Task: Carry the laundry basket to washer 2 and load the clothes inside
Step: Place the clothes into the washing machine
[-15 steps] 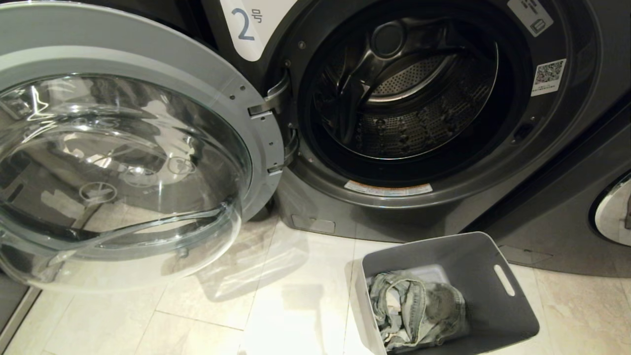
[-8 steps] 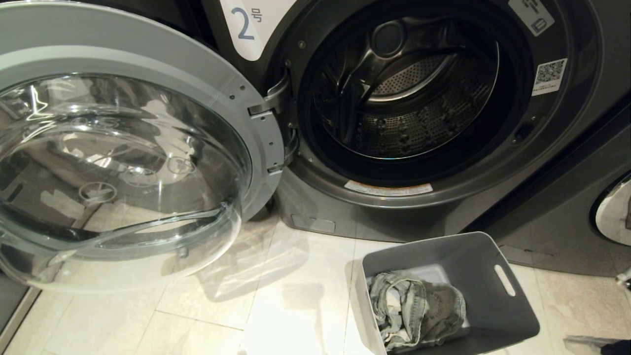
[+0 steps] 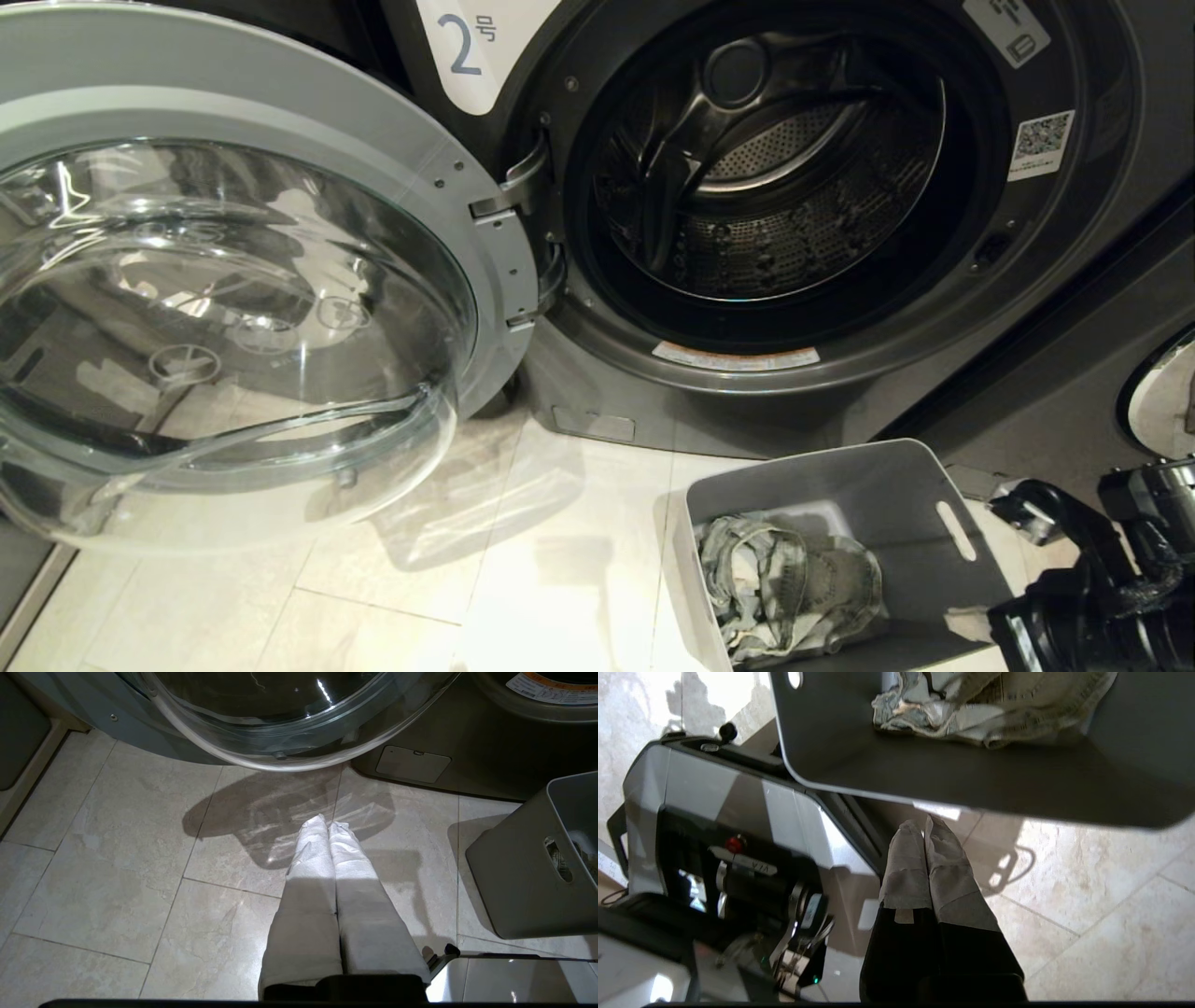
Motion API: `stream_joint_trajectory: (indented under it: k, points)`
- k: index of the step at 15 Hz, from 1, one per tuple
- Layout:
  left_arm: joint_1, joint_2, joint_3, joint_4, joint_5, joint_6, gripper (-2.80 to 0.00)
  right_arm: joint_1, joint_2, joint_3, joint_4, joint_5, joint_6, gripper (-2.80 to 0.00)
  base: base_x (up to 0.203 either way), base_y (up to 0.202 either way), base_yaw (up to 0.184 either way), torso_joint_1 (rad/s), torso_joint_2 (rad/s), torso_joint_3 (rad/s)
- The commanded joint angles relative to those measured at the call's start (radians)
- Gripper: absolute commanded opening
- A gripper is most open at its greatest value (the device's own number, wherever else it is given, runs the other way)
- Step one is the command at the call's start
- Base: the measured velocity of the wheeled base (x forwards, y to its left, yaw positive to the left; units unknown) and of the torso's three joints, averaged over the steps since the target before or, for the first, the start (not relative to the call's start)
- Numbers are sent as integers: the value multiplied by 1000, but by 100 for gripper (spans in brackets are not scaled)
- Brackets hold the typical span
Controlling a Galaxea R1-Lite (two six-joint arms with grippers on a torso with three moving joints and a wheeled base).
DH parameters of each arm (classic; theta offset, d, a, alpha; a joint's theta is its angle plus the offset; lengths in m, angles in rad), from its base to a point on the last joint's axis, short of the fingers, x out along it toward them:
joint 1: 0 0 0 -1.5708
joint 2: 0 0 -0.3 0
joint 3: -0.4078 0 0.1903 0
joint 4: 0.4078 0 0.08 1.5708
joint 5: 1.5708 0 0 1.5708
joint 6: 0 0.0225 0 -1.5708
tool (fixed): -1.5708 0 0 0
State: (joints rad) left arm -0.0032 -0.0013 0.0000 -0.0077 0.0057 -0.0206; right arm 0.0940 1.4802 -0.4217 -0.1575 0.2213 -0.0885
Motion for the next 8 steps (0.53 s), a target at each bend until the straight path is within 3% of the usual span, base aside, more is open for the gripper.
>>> stream_joint_trajectory:
  k: [1,3,8]
  points:
    - [0,1,0,0,0,-1,-280,18,158,1,-86,3,1,-280,0,0,0,0,0,0]
    - [0,1,0,0,0,-1,-280,42,273,-1,-170,-13,14,-280,0,0,0,0,0,0]
    - [0,1,0,0,0,-1,-280,118,585,-24,-557,-139,43,-280,0,0,0,0,0,0]
